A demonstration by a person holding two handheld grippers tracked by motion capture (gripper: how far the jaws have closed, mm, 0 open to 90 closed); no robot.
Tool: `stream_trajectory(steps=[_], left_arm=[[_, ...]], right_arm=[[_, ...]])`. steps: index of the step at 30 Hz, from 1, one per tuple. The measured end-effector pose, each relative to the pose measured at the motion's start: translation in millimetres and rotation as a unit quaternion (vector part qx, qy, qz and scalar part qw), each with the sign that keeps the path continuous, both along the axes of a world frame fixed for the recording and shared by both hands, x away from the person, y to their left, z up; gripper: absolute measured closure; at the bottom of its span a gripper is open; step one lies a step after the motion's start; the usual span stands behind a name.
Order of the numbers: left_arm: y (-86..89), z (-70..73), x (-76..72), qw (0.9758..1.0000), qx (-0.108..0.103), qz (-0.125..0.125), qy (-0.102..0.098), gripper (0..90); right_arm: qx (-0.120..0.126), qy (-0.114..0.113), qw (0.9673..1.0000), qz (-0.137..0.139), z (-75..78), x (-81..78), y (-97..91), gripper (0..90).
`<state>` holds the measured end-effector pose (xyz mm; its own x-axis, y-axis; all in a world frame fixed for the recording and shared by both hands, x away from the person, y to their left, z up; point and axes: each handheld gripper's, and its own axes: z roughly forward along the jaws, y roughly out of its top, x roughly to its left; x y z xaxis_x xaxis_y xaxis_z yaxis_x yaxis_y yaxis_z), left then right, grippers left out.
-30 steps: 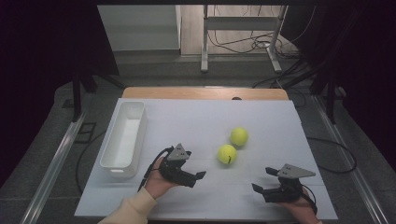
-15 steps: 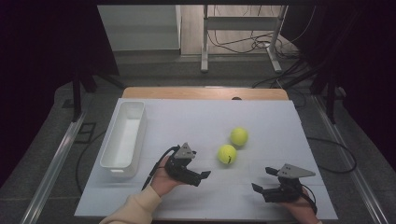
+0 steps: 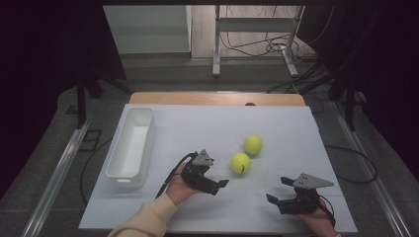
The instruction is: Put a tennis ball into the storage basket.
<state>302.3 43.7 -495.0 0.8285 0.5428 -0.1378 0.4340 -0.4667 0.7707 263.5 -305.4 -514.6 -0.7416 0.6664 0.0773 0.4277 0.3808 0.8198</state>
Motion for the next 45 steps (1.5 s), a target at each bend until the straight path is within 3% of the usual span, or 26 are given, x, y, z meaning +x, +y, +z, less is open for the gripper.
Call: stream_trajectory(steps=[22, 32, 45], left_arm=[[-17.9, 5.2, 22.0, 0.9999, -0.011, -0.004, 0.01, 9.3], [-36.3, 5.1, 31.2, 0.9999, 0.007, -0.01, 0.004, 9.3], [-54.4, -0.6, 43.3, 0.9997, 0.011, -0.014, 0.013, 9.2]], right_arm=[[-0.002, -0.002, 1.0, 0.0, 0.0, -0.1, -0.1, 13.6], [0.002, -0.004, 1.0, 0.004, 0.0, -0.6, -0.6, 13.6], [0.0, -0.003, 1.0, 0.004, 0.1, -0.4, -0.5, 13.6]])
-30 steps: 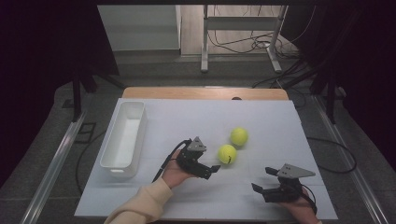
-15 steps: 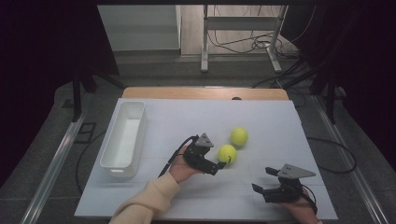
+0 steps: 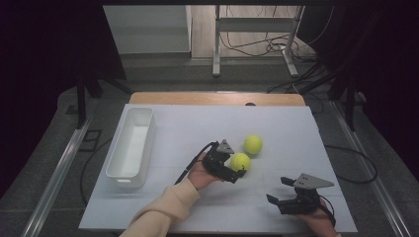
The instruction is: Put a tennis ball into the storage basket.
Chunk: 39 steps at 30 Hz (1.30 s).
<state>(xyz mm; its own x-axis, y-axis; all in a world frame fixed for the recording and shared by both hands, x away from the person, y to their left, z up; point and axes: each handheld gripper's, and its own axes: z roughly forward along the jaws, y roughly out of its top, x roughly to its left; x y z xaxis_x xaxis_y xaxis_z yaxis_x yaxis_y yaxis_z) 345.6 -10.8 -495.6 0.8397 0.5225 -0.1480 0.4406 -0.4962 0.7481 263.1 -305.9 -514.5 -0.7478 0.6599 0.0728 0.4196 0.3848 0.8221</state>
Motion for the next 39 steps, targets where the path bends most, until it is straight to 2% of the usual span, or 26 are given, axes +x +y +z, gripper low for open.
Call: stream_trajectory(steps=[24, 27, 32, 34, 39], left_arm=[[-19.8, -19.2, 21.2, 0.9993, 0.024, 0.01, 0.026, 9.6], [-20.9, -20.3, 21.4, 0.9992, 0.027, 0.012, 0.026, 12.2], [-21.3, -21.3, 21.8, 0.9991, 0.03, 0.015, 0.027, 21.6], [-21.0, -21.5, 21.9, 0.9992, 0.024, 0.011, 0.029, 25.0], [-21.0, -20.9, 21.4, 0.9993, 0.028, 0.008, 0.024, 26.3]], right_arm=[[-0.001, 0.003, 1.0, 0.0, -1.2, 1.1, 0.5, 13.6], [-0.001, 0.003, 1.0, 0.0, -1.2, 1.0, 0.4, 13.6], [-0.002, 0.003, 1.0, 0.0, -1.3, 1.0, 0.6, 13.6], [-0.002, 0.003, 1.0, 0.0, -1.4, 1.0, 0.5, 13.6], [-0.003, 0.005, 1.0, -0.001, -1.5, 1.2, 0.4, 13.6]])
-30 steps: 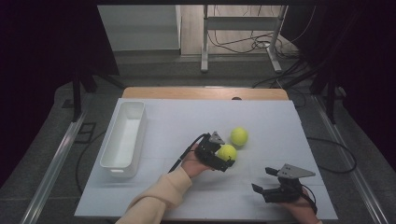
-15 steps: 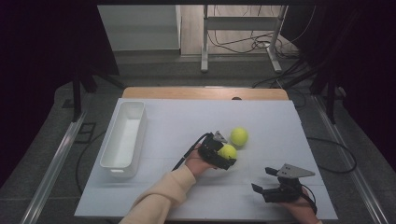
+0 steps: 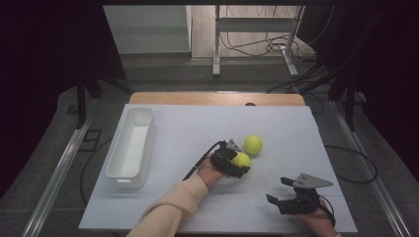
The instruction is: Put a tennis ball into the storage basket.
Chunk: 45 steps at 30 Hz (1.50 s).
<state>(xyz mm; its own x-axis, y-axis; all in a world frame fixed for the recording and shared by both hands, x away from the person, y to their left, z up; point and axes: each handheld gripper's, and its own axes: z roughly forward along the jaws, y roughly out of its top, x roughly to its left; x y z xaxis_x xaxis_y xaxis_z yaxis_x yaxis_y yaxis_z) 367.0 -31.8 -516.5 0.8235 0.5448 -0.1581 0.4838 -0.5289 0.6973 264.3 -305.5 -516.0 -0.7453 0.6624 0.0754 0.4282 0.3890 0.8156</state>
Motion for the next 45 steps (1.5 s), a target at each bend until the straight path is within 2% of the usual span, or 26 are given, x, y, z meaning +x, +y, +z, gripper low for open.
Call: stream_trajectory(steps=[4, 8, 12, 20, 30, 45], left_arm=[[-1.1, 0.9, -1.3, 1.0, 0.001, 0.003, -0.006, 26.6], [1.9, 4.8, -1.8, 0.9999, -0.01, 0.003, -0.008, 26.6], [5.0, 8.4, -3.8, 0.9999, -0.011, 0.0, -0.011, 26.6], [16.6, 17.1, -13.0, 0.9994, -0.028, -0.003, -0.018, 26.6], [31.9, 21.9, -19.4, 0.9997, -0.018, -0.008, -0.016, 26.6], [56.3, 33.8, -26.4, 0.9989, -0.042, -0.004, -0.018, 26.6]], right_arm=[[-0.002, 0.0, 1.0, -0.001, 0.1, 0.0, -0.1, 13.6], [0.0, 0.0, 1.0, -0.001, -0.2, 0.1, 0.0, 13.6], [-0.002, 0.0, 1.0, -0.002, -0.1, 0.1, -0.1, 13.6], [0.0, 0.0, 1.0, -0.002, -0.3, 0.2, 0.1, 13.6], [0.0, 0.0, 1.0, -0.003, -0.3, 0.1, 0.3, 13.6], [-0.005, 0.0, 1.0, -0.004, -0.1, -0.6, 0.7, 13.6]])
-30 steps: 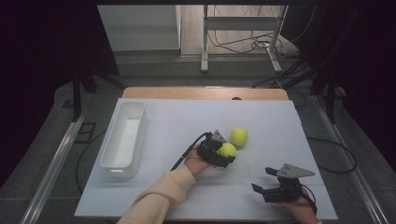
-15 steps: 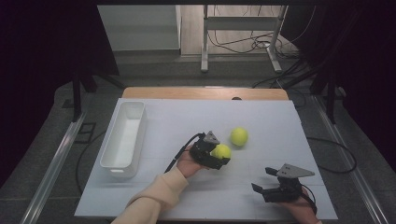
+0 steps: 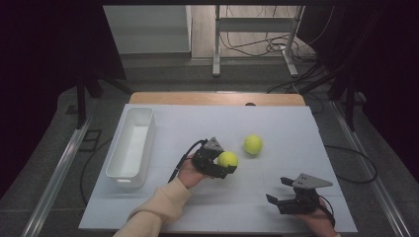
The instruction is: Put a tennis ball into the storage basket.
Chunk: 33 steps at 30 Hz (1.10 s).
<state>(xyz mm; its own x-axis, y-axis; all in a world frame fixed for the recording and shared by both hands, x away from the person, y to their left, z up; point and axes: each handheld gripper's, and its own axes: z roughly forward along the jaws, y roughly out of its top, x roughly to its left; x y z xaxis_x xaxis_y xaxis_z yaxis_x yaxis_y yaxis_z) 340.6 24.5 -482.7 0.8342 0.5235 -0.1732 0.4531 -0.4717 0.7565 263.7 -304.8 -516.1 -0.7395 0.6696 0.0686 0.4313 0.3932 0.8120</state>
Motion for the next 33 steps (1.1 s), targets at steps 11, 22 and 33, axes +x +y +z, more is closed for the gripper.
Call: stream_trajectory(steps=[11, 22, 33], left_arm=[[17.3, 10.3, -0.5, 0.9998, -0.007, 0.017, -0.01, 26.5], [30.9, 18.9, -4.6, 0.9993, -0.015, 0.028, -0.018, 26.6], [52.4, 32.2, -5.8, 0.9978, -0.034, 0.05, -0.029, 26.6]], right_arm=[[0.003, -0.003, 1.0, 0.004, 0.2, -0.5, 1.5, 13.6], [0.003, -0.003, 1.0, 0.004, 0.4, -0.5, 0.8, 13.6], [0.002, -0.004, 1.0, 0.003, 0.4, -0.4, 0.6, 13.6]])
